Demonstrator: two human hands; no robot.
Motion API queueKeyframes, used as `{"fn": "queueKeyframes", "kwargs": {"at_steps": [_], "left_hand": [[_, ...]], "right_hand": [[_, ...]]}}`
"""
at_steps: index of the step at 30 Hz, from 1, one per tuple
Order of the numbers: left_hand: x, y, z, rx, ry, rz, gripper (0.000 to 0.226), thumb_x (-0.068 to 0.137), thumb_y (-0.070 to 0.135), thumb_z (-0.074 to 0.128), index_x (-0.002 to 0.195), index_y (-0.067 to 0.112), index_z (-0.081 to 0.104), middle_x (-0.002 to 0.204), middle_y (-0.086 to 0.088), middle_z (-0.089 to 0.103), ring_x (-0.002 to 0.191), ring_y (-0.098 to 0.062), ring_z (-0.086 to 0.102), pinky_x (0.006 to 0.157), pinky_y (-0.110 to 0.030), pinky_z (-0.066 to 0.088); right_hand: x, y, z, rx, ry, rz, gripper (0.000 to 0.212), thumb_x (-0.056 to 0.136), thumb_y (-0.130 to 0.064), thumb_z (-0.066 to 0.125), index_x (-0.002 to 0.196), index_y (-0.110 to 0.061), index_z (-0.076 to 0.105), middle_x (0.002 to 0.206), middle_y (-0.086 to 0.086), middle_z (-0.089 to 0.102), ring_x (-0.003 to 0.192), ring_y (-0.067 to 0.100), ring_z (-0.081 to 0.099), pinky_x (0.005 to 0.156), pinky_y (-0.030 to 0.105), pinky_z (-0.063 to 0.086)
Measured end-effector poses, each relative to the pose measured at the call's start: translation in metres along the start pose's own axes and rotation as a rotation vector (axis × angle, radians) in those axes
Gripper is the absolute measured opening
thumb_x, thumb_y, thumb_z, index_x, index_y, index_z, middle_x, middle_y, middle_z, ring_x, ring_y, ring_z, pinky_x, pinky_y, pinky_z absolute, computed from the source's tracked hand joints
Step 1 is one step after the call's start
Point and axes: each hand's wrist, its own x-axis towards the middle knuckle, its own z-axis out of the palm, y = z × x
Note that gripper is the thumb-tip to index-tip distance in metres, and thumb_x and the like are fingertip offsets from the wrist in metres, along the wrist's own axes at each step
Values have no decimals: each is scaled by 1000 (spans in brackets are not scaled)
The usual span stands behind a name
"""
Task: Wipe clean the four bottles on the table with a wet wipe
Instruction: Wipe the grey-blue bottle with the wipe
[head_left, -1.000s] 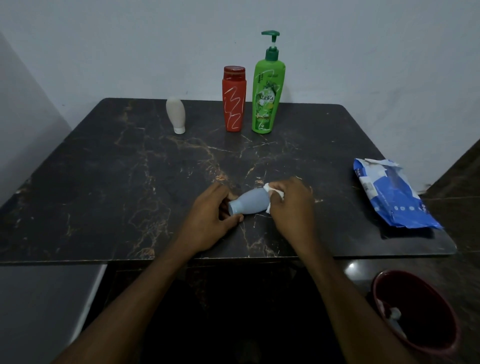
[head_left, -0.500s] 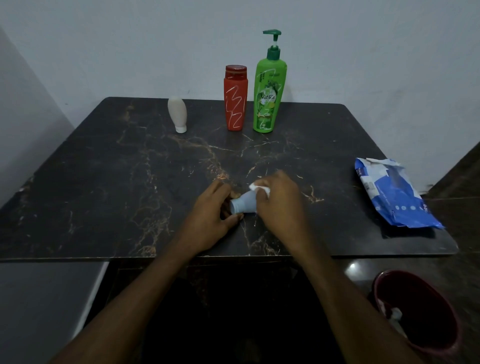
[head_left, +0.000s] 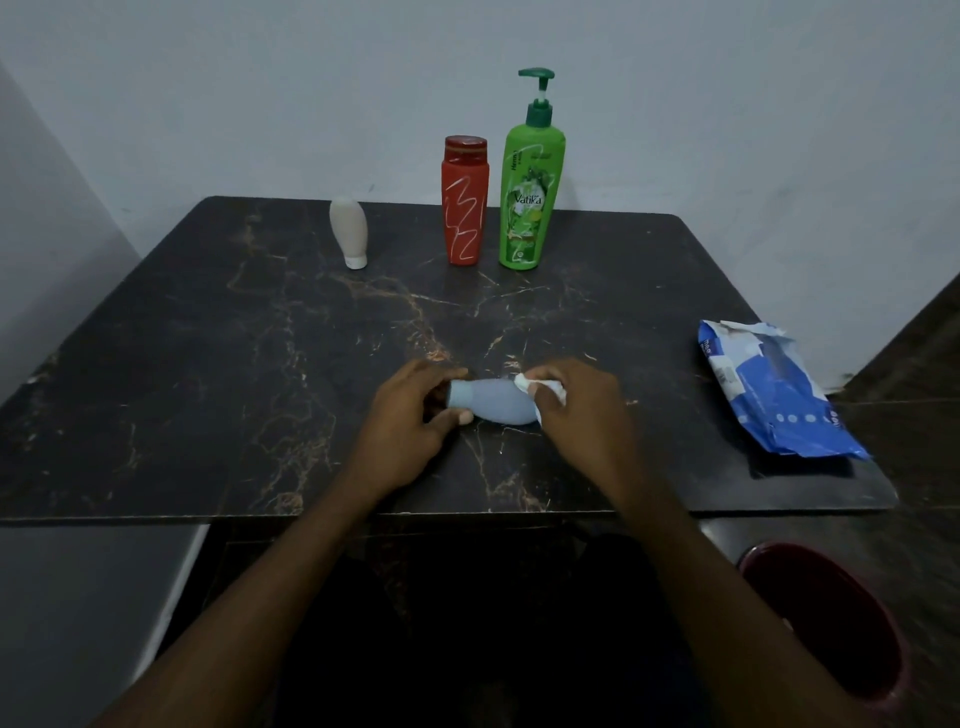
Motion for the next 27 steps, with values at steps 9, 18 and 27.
{"fn": "queueKeyframes", "kwargs": {"at_steps": [9, 18, 27], "left_hand": [[8, 8, 5, -110, 83, -183, 33, 92, 2, 66, 121, 17, 73, 112, 6, 75, 100, 5, 66, 89, -6, 50], [30, 35, 7, 214, -169, -255, 53, 79, 38, 84, 124, 15, 70, 114, -4, 74, 106, -17, 68, 90, -32, 54], [28, 36, 6, 238, -248, -7, 46, 84, 33, 82, 127, 25, 69, 119, 3, 67, 108, -14, 61, 88, -28, 46]], "right_hand": [[-47, -12, 22, 130, 30, -14, 11, 93, -16, 64, 97, -17, 74, 93, -7, 72, 84, 3, 66, 76, 19, 51], [-47, -15, 18, 242, -49, -64, 7, 92, -19, 69, 90, -16, 74, 86, -11, 71, 81, -4, 64, 68, 5, 43], [-25, 14, -14, 163, 141, -13, 13, 92, -25, 68, 104, -24, 74, 97, -12, 70, 91, -1, 64, 83, 16, 51]]}}
